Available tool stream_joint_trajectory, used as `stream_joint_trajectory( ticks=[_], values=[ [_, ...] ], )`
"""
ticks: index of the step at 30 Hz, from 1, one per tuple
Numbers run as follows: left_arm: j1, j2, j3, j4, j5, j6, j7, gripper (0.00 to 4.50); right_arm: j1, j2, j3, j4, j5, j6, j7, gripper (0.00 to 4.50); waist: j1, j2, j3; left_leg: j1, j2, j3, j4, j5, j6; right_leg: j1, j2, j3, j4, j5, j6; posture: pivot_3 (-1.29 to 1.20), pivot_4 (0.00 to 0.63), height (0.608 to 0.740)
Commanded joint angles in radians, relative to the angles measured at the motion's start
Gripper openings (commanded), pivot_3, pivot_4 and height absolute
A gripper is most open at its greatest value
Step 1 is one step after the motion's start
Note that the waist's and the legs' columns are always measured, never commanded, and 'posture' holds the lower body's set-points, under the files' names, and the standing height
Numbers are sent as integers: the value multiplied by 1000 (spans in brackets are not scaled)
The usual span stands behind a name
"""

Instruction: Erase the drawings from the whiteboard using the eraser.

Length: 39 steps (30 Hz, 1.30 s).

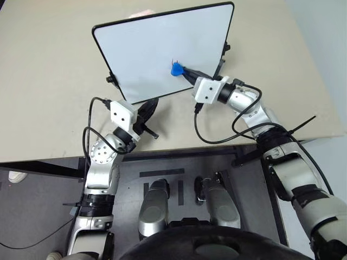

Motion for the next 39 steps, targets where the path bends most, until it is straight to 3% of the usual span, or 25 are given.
stream_joint_trajectory(
  ticks=[1,15,28,39],
  values=[
    [-10,0,-1,-22,-5,-10,-4,0,-50,-3,-45,-71,-1,-9,-53,12,0,0,0,0,0,0,0,0,0,0,0,0,0,0,0,0,150,740],
    [-5,-4,-5,-28,-4,-6,-2,0,28,21,33,-44,-6,36,44,12,1,0,0,0,0,0,0,0,1,0,0,0,0,0,0,0,150,740],
    [-6,-5,-5,-24,-4,-6,-1,0,-36,18,-36,-95,8,73,-28,12,-1,0,0,0,0,0,0,0,0,-1,0,0,0,0,0,0,150,740],
    [-1,-8,-5,-27,-3,-7,1,0,33,50,36,-129,-1,119,91,12,-2,0,0,0,0,0,0,1,1,0,0,0,0,1,0,0,150,740]
  ],
)
